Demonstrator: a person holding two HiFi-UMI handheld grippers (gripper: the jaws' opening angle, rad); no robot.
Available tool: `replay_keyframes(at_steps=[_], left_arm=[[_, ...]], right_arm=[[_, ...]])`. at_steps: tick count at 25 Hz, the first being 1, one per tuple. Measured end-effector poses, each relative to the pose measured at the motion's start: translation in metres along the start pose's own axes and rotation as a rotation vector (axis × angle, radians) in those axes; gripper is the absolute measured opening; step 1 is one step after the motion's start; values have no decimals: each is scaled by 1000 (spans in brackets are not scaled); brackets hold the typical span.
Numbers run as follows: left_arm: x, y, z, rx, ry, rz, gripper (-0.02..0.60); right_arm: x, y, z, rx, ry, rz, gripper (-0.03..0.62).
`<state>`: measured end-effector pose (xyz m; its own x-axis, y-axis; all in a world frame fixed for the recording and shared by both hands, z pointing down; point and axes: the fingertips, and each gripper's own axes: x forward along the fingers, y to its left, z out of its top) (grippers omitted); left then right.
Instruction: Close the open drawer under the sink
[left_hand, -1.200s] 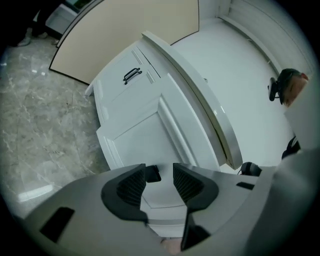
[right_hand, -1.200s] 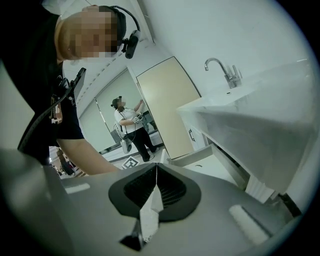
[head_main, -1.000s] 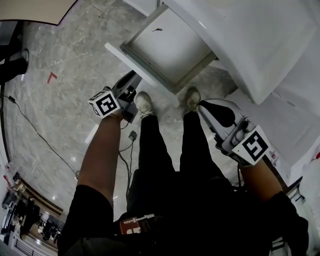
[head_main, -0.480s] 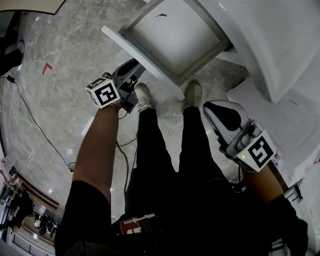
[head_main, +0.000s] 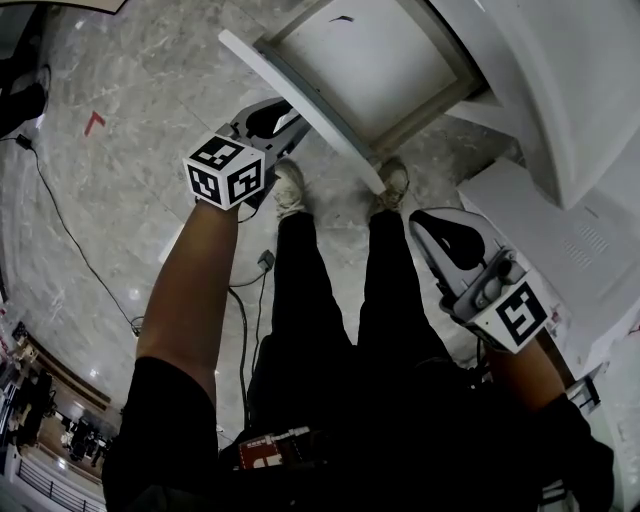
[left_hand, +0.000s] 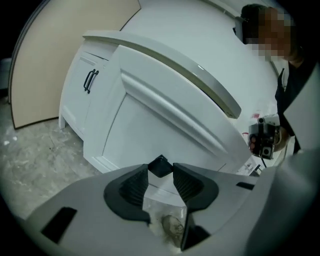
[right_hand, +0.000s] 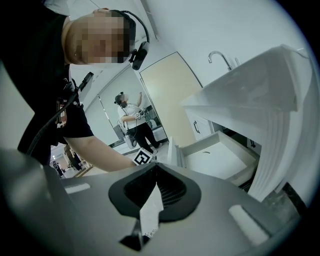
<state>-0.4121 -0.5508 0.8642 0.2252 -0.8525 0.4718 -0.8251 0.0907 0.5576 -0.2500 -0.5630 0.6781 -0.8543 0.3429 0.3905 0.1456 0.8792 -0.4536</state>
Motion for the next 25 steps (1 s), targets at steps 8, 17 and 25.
replay_keyframes(at_steps=[8, 17, 25], left_arm=[[5, 2, 3, 58, 20, 48, 158], [13, 1, 10, 79, 36, 46, 158], [27, 1, 18, 90, 51, 36, 158]], right_arm=[[-4, -5, 1, -1, -14, -26, 2], [-10, -13, 3, 10, -28, -39, 2], [-11, -19, 5, 14, -35, -43, 2]])
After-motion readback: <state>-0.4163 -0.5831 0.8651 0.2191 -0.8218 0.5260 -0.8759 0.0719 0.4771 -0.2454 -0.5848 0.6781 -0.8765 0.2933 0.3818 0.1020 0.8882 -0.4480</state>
